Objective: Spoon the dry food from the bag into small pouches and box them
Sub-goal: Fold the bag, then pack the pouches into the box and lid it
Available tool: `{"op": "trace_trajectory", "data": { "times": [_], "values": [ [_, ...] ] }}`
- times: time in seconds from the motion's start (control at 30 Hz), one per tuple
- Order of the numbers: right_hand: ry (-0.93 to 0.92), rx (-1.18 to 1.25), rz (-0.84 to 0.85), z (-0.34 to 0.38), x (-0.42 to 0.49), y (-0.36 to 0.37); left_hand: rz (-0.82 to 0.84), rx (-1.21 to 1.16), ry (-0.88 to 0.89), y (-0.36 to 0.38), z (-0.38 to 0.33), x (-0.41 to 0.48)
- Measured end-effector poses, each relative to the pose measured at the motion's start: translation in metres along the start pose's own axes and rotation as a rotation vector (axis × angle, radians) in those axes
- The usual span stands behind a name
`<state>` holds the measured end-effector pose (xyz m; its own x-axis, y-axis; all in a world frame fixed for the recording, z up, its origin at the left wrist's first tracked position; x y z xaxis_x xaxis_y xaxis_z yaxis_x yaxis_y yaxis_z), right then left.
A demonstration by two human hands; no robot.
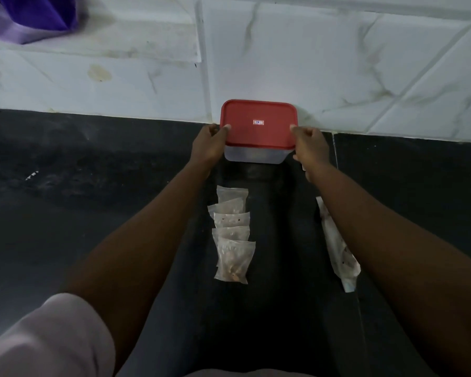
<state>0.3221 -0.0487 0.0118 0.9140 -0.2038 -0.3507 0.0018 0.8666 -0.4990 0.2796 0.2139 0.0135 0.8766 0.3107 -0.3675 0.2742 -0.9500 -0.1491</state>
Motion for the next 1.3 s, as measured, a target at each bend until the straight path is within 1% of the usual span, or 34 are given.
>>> {"op": "trace_trajectory", "data": {
  "times": [0.17, 0.37, 0.57, 0.73, 0.83, 1.0, 1.3],
  "values": [
    [0.030, 0.101, 0.078, 0.006, 0.012, 0.022, 0.041, -0.077, -0.035, 0.013, 0.005, 0.012],
    [0.017, 0.090, 0.062, 0.005, 0.011, 0.019, 0.034, -0.085, -0.029, 0.014, 0.003, 0.006],
    [-0.032, 0.146, 0.019, 0.008, -0.025, -0.010, 0.046, -0.123, 0.048, 0.013, -0.016, -0.038],
    [-0.081, 0.134, -0.012, -0.004, -0.073, -0.043, 0.070, -0.155, 0.077, 0.018, -0.010, -0.090],
    [-0.079, 0.117, -0.040, -0.023, -0.097, -0.063, 0.103, -0.171, 0.070, 0.025, 0.004, -0.122],
    [-0.056, 0.131, -0.040, -0.064, -0.140, -0.089, 0.125, -0.209, 0.021, 0.039, 0.031, -0.168],
    [0.020, 0.127, -0.034, -0.131, -0.185, -0.109, 0.146, -0.225, -0.019, 0.054, 0.070, -0.231]
  ]
}}
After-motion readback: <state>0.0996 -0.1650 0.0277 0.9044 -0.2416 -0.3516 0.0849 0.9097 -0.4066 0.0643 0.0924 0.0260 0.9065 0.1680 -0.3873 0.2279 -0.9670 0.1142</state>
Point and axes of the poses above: each hand's wrist, its own x-axis towards the middle knuckle, its own y-axis out of the palm, z = x × y, the point moved 10 cm from there along x, towards the middle knuckle, and after that the axes turned 10 degrees about -x, right-handed, at the moved point
